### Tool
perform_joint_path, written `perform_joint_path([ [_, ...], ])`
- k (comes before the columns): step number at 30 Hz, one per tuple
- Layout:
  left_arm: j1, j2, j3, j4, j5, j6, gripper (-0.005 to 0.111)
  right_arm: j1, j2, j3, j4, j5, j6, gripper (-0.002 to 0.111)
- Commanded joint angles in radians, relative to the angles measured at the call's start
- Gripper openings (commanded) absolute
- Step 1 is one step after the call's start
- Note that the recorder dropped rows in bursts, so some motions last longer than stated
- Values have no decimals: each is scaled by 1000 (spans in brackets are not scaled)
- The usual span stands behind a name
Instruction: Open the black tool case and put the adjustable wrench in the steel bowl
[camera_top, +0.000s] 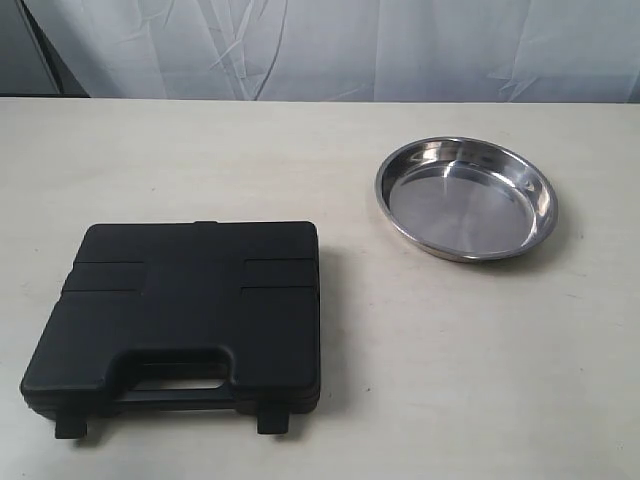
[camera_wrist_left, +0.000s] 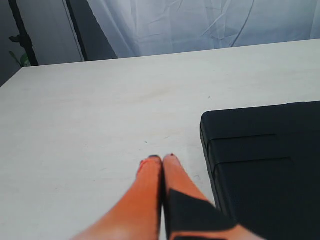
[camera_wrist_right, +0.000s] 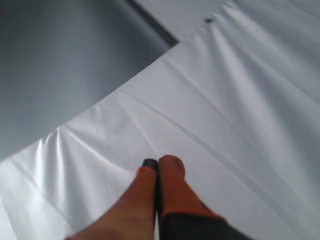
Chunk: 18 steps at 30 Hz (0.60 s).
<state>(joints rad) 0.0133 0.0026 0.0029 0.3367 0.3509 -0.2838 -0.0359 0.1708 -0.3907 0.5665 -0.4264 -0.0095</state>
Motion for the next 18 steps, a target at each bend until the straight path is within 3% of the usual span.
perform_joint_path([
  [1,4,-3,-3,0,-13,-1,0,4,367,-349,-669,372,211,-1],
  [2,4,-3,-3,0,-10,-1,0,22,451,-429,-754,478,271,-1],
  [4,4,-3,-3,0,-10,-1,0,94,654,-631,-825,746,173,-1],
  [9,4,-3,-3,0,-10,-1,0,346,1125,-1044,-503,1233,-461,-1],
  [12,4,-3,-3,0,-10,-1,0,493,1344,-1184,-381,1386,-512,-1],
  [15,4,-3,-3,0,-10,-1,0,650,1526,-1276,-385,1564,-512,-1],
  [18,4,-3,-3,0,-10,-1,0,781,1648,-1288,-383,1605,-512,-1],
])
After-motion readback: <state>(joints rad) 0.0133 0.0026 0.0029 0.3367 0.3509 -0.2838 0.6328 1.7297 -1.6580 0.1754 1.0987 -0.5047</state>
